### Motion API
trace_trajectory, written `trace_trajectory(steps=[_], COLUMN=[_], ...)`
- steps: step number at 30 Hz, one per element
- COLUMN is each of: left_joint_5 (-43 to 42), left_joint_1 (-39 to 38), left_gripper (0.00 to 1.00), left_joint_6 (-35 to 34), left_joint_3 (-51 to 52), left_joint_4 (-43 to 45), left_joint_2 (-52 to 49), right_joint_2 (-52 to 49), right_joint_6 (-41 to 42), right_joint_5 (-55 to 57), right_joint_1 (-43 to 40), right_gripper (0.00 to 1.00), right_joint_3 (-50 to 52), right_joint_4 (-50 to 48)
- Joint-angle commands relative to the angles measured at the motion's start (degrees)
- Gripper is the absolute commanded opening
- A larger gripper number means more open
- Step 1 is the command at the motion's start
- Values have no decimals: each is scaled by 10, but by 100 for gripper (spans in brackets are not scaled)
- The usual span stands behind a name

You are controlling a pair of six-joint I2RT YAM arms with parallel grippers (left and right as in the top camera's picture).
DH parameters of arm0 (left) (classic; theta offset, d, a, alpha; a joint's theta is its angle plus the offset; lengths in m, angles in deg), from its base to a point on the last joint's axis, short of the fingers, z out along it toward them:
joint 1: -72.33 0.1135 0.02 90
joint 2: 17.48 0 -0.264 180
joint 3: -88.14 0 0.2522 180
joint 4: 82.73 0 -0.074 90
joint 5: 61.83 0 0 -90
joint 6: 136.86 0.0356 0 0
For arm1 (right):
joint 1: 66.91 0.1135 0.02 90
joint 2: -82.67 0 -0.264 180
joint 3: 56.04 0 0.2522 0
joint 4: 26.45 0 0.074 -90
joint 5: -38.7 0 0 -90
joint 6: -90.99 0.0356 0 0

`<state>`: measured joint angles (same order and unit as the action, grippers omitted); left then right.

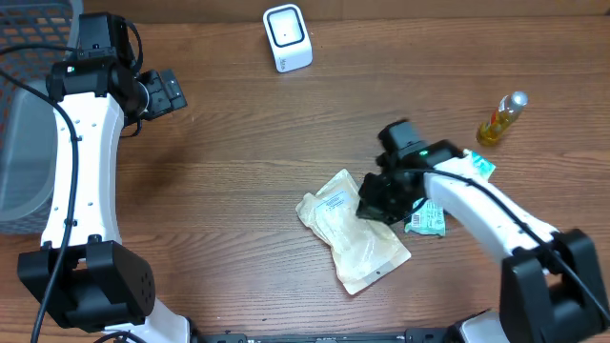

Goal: Scan the item barcode

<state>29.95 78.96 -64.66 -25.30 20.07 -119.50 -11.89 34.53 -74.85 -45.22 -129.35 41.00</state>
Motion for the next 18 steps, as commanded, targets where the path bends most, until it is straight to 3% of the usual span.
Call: trace_trajectory(steps=[1, 4, 12, 18], left_joint_5=[3, 3, 3, 3], left_joint_1=[1, 1, 1, 1], left_gripper=[100, 100, 100, 100], left_joint_6=[11, 11, 11, 11], left_joint_3=[2, 2, 2, 2], left_joint_4=[0, 0, 0, 0], left_joint_2=[-2, -2, -2, -2], right_joint_2=[31, 30, 30, 30], right_joint_6=[-23, 21, 240, 193], right_joint_5=[7, 31, 16, 17], right_joint_1=[4, 35, 91, 92], right_gripper=[4, 4, 4, 4], right_joint_3=[-15, 32, 142, 152], right_joint_4=[28, -15, -135, -259])
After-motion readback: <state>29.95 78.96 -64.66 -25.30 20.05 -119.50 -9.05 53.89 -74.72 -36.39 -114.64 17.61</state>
